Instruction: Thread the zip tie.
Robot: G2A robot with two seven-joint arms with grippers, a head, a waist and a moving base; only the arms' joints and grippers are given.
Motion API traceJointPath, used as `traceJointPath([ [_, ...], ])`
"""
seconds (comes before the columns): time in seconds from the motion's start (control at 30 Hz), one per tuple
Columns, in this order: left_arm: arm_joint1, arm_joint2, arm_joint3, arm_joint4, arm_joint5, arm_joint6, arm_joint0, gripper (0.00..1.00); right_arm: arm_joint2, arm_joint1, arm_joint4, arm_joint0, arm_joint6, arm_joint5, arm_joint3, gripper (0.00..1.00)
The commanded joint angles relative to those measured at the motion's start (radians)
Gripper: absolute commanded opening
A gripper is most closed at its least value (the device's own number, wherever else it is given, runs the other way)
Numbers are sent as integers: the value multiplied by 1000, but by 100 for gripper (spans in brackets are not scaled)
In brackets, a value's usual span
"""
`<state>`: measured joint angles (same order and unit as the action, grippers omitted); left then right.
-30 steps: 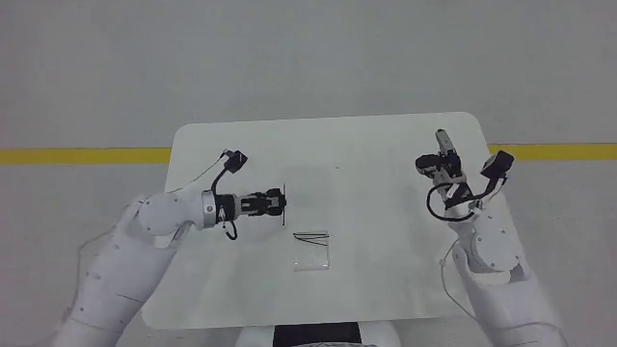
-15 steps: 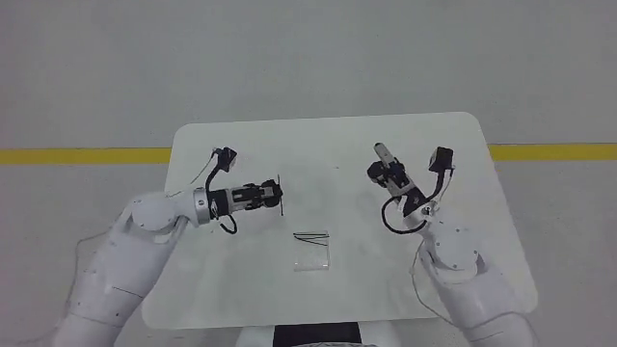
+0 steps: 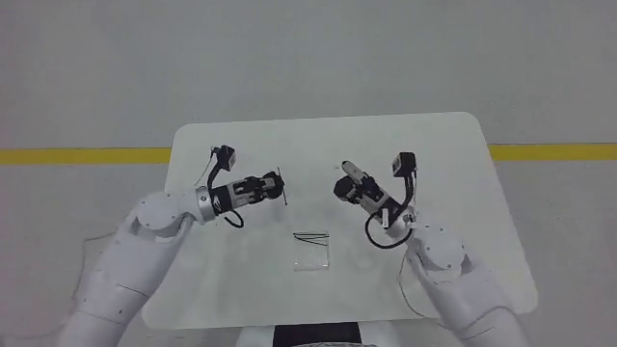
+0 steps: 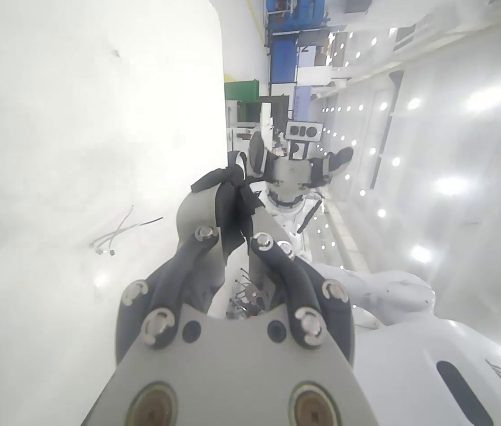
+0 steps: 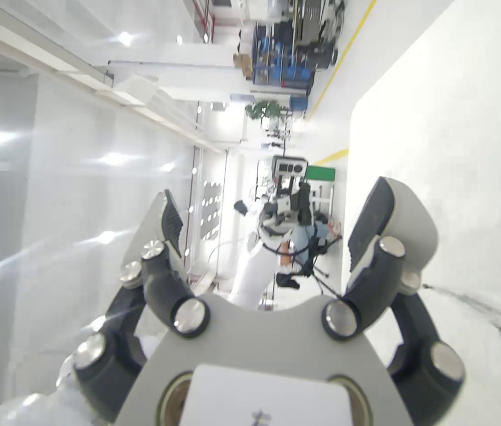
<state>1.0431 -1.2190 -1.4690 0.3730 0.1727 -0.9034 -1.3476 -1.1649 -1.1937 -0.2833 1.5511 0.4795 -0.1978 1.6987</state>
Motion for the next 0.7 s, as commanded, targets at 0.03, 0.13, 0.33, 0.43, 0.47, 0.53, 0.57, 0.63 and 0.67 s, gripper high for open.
traceJointPath([
  [0.03, 2, 7, 16, 33, 12, 6, 5, 0, 46, -6, -5, -31, 61, 7, -30, 100],
  [0.13, 5, 17, 27, 58, 18, 8, 11, 0, 92, -13, -20, -60, 106, 13, -61, 100],
  [0.33, 7, 29, 39, 60, 16, 9, 22, 0, 116, -16, -3, -84, 145, 2, -77, 100],
  [0.43, 7, 29, 39, 60, 16, 9, 22, 0, 116, -16, -3, -84, 145, 2, -77, 100],
  [0.47, 7, 29, 39, 60, 16, 9, 22, 0, 116, -16, -3, -84, 145, 2, -77, 100],
  [0.53, 7, 29, 39, 60, 16, 9, 22, 0, 116, -16, -3, -84, 145, 2, -77, 100],
  [0.57, 7, 29, 39, 60, 16, 9, 22, 0, 119, -16, 9, -83, 136, 7, -77, 100],
  [0.63, 7, 29, 39, 60, 16, 9, 22, 0, 143, -18, 25, -83, 140, 3, -68, 100],
  [0.67, 7, 29, 39, 60, 16, 9, 22, 0, 156, -21, 30, -85, 140, 1, -70, 100],
])
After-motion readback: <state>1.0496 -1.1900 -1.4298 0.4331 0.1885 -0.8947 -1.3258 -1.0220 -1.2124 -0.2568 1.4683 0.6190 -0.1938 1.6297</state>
